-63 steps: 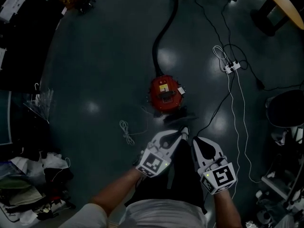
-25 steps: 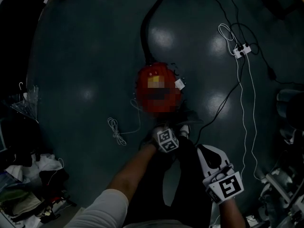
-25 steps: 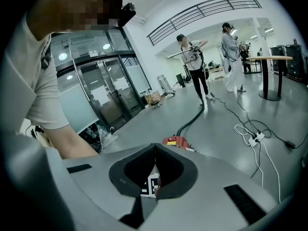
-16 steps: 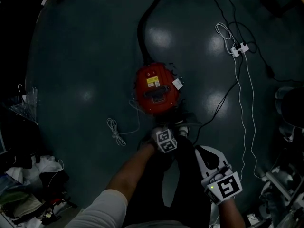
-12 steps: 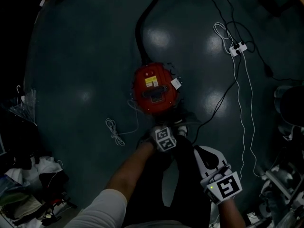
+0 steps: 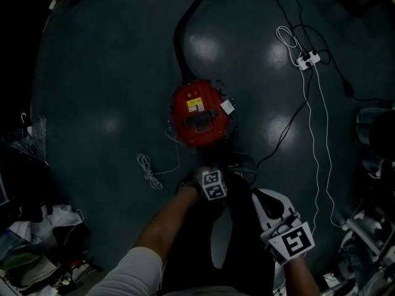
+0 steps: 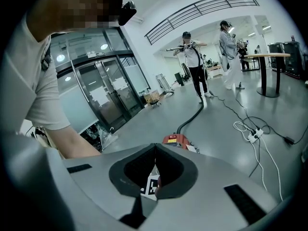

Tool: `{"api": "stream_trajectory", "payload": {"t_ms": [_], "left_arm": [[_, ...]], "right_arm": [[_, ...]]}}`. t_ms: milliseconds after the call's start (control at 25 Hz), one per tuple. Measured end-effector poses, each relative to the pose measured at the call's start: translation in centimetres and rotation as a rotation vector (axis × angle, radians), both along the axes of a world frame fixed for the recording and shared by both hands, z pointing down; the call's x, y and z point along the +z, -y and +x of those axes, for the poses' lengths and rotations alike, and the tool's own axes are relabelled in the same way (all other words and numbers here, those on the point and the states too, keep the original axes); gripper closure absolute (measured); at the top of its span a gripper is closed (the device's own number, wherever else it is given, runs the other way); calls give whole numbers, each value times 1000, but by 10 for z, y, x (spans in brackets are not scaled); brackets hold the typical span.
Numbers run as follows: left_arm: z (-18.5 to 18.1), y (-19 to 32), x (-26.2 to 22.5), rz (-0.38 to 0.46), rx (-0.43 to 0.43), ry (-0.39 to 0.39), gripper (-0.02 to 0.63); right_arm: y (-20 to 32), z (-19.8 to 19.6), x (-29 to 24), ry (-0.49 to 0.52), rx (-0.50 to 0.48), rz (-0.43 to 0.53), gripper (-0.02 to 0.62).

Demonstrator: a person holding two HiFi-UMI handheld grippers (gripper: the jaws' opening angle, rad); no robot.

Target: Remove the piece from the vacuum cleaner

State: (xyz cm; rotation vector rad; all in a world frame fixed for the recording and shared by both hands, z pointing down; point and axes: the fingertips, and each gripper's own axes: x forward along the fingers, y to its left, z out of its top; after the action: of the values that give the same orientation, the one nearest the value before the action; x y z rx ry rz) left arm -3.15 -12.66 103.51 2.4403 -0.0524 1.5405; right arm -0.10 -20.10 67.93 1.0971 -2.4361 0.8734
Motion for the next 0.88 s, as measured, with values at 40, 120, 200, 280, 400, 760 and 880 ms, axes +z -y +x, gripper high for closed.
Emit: {"api": "stream_trajectory", "payload": {"t_ms": [40, 120, 200, 280, 400, 760, 880], "left_arm": [[-3, 1, -2, -3, -28, 0, 580], [-8, 5, -16, -5, -70, -10, 580], [-12, 4, -42, -6, -93, -27, 580], [-17, -2, -76, -8, -99, -40, 580], [-27, -17, -134, -3, -88, -59, 580], [-35, -60, -320, 74, -69, -131, 580], [-33, -74, -363, 93, -59, -134, 580]], "right_arm": [[1, 1, -2, 0, 2, 1, 578], [3, 3, -9, -2, 6, 8, 578], [2, 3, -21, -8, 7, 14, 578], [-3, -1, -38, -25, 0, -4, 578], [-12, -8, -70, -50, 0, -6, 578], [-56, -6, -189, -16, 70, 98, 578], [-68, -6, -223, 7, 79, 142, 578]]}}
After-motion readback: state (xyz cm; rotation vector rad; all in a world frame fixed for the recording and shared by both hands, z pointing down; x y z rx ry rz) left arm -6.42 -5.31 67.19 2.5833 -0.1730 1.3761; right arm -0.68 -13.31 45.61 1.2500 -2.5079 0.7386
